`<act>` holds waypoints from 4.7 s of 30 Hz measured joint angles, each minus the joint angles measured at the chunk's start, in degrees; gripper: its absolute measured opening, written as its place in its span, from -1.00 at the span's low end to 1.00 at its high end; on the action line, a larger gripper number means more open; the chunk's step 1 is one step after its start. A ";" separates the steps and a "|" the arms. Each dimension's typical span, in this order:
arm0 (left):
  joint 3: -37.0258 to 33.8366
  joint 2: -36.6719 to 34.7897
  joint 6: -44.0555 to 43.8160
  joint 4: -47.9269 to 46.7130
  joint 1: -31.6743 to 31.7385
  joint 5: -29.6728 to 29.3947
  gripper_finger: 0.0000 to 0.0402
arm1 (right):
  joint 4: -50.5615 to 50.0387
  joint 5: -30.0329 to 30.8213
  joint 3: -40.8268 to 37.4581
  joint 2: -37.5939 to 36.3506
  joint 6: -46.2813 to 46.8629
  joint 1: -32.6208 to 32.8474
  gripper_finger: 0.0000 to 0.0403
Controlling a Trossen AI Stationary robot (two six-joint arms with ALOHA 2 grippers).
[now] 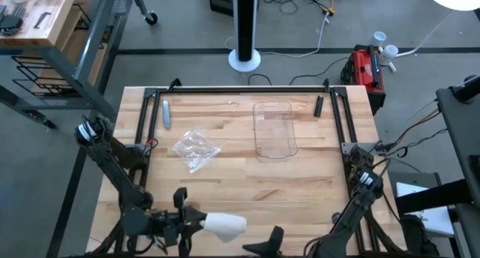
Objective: Roll bandage
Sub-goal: Roll the brown bandage
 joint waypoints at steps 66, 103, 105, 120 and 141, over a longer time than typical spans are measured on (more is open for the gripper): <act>-0.07 0.07 3.46 -1.09 -1.50 -7.44 -0.82 | 43.39 -18.85 -12.11 -1.33 -3.77 -1.31 -1.00; -0.18 -0.17 4.53 6.53 -1.48 13.25 -0.82 | 23.12 10.88 -10.15 1.85 -15.76 -6.68 -1.00; -0.18 -0.17 3.93 5.32 -1.46 13.44 -0.82 | 23.06 11.11 -9.88 1.85 -17.33 -6.68 -1.00; -0.48 -0.22 3.15 1.81 -1.33 20.67 -0.82 | 23.08 13.99 -2.76 1.94 -33.88 -6.00 -1.00; -0.90 -0.26 -2.44 -2.20 0.27 19.52 -0.82 | 23.24 8.54 5.86 1.83 -45.48 -3.30 -0.44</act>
